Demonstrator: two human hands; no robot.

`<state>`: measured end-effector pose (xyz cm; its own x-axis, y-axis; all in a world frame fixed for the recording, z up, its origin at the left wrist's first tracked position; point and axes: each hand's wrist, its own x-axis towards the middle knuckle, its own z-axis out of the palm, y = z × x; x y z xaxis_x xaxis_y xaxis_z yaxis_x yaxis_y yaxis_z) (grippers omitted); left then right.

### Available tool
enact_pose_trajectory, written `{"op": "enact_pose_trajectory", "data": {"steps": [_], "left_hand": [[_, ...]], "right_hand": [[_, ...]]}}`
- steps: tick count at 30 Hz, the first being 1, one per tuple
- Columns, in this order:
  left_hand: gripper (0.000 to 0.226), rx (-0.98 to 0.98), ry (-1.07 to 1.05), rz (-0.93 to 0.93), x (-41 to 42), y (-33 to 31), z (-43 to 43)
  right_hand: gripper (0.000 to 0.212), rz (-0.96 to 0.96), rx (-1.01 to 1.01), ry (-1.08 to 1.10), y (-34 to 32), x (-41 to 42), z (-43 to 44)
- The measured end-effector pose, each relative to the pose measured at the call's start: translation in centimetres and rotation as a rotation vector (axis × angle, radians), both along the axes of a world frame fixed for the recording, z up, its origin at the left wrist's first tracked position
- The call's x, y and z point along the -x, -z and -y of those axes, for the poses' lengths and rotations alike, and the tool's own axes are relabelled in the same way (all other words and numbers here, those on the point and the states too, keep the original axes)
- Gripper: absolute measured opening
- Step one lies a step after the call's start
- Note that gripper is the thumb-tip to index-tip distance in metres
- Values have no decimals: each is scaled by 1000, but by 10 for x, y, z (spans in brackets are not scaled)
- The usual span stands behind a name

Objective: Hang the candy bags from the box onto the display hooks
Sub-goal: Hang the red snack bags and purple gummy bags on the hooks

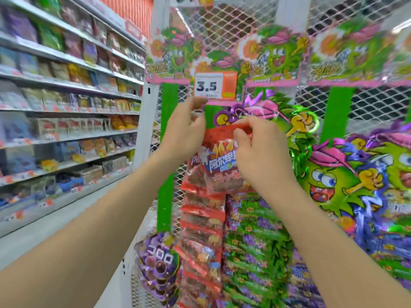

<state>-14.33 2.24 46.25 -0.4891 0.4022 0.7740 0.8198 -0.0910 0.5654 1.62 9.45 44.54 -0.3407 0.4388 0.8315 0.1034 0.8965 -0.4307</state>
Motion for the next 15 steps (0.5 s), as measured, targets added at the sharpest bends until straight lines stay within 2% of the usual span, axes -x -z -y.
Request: {"op": "enact_pose_trajectory", "data": {"steps": [5, 8, 15], "left_hand": [[47, 72, -11, -34, 3, -21, -10], [41, 98, -21, -28, 5, -27, -7], [36, 106, 80, 207, 8, -39, -2]], "right_hand": [[11, -13, -9, 51, -35, 32, -16], [14, -81, 25, 49, -42, 47, -25], [16, -174, 165, -4, -50, 67, -35]]}}
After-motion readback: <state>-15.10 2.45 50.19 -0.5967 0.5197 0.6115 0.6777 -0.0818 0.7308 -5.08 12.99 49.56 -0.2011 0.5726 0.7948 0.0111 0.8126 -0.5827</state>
